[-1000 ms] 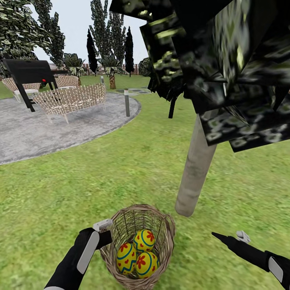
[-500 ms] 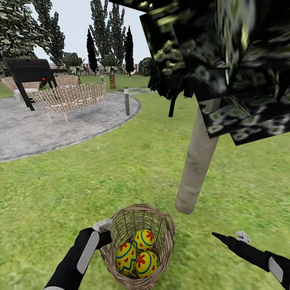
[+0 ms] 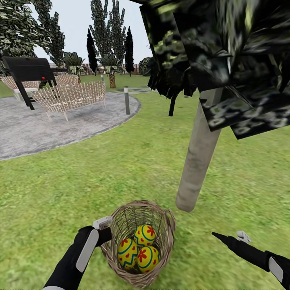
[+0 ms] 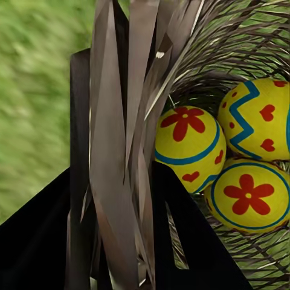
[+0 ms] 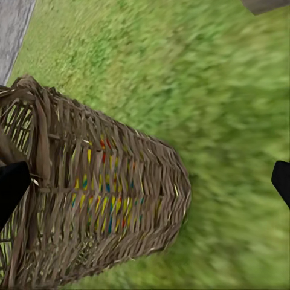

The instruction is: Take the three Easter eggs out of the wicker basket on the lawn in the garden, then place them on the lawn next to a single tree (choose any tree) so that all three eggs are next to the same tree and none are left in the basket.

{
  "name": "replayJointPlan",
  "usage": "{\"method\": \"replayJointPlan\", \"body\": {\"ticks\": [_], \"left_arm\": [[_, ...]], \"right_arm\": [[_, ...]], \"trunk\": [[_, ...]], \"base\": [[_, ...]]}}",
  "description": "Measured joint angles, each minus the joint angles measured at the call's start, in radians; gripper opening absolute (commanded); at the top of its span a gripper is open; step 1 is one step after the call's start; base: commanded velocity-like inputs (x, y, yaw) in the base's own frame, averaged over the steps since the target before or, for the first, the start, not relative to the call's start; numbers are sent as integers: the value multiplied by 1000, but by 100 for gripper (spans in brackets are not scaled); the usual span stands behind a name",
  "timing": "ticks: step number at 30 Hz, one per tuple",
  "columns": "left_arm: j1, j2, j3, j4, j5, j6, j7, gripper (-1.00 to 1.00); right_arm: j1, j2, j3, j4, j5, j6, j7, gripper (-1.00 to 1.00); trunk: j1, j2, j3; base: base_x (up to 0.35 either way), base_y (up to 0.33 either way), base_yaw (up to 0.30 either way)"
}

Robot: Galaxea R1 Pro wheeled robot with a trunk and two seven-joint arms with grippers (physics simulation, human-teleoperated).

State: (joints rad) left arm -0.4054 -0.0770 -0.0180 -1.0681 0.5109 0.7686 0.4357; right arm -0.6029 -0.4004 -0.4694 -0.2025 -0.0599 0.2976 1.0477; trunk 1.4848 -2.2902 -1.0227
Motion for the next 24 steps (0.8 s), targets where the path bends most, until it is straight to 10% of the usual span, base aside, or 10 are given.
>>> {"method": "replayJointPlan", "body": {"ticks": [15,16,24], "left_arm": [[0,0,-1,0,-1,0,-1,-100],[0,0,-2,0,-2,-1,-1,100],[0,-1,-2,33,-14,-2,-3,100]], "right_arm": [[0,0,0,0,0,0,0,100],[0,1,0,0,0,0,0,100],[0,2,0,2,-1,0,-1,100]], "trunk": [[0,0,0],[0,0,0],[0,0,0]], "base": [[0,0,0],[0,0,0],[0,0,0]]}}
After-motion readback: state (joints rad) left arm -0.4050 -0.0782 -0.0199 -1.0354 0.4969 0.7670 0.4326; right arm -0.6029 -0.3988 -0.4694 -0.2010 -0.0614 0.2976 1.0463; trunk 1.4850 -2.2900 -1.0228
